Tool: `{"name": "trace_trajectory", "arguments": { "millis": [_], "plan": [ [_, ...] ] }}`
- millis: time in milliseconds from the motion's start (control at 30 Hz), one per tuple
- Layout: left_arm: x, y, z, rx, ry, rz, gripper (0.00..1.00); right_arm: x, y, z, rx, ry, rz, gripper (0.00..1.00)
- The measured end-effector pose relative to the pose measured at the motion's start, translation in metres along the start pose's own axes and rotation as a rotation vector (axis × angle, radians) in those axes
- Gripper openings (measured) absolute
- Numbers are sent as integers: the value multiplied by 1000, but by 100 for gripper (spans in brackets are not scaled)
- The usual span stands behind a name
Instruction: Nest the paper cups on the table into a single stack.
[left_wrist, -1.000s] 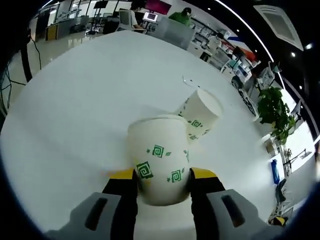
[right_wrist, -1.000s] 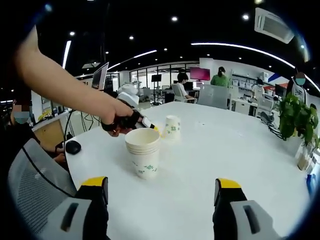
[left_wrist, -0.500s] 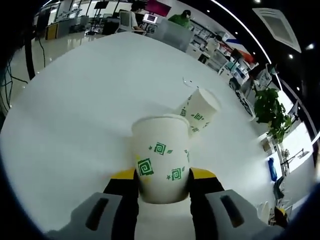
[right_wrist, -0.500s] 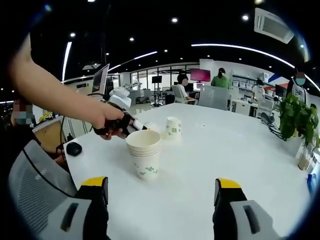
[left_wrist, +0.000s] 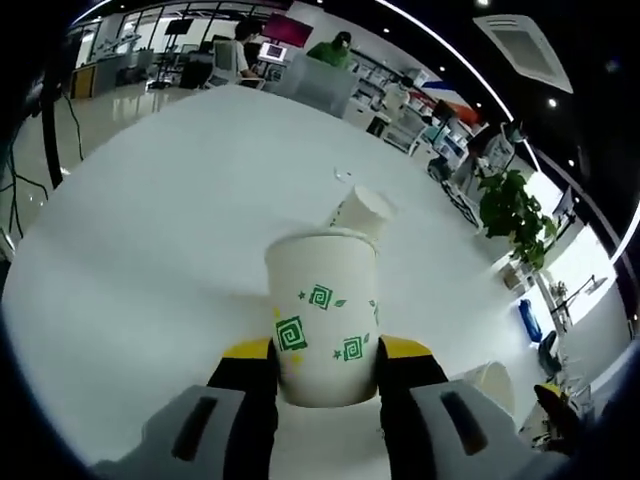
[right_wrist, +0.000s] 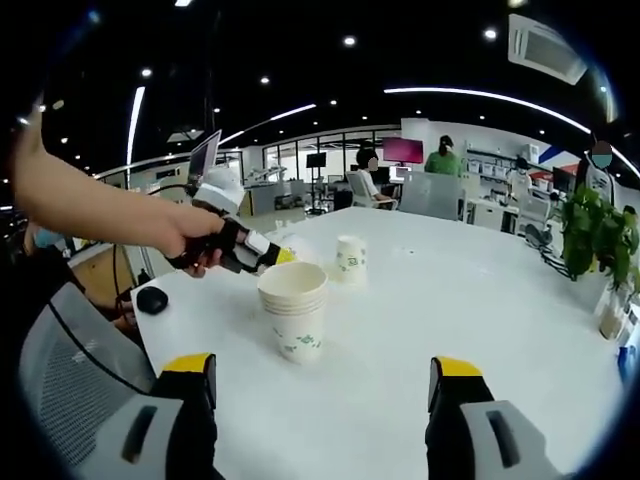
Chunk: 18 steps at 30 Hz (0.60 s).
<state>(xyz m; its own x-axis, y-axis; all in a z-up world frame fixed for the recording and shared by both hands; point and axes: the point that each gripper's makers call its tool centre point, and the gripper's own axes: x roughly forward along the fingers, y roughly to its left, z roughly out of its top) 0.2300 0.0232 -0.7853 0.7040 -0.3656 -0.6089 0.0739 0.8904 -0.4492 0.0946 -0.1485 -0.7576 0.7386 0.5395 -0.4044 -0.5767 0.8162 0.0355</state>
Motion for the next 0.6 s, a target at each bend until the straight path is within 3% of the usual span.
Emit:
{"name": "trace_trajectory", "arguments": {
  "millis": [267,600],
  "plan": [
    [-24,-25,24,54,-78,-89,38,-1,0,1,14,-4,2,88],
    [-39,-46,29,121,-115,-165,38,-4,-2,6,34,-29,-1,85]
  ]
}}
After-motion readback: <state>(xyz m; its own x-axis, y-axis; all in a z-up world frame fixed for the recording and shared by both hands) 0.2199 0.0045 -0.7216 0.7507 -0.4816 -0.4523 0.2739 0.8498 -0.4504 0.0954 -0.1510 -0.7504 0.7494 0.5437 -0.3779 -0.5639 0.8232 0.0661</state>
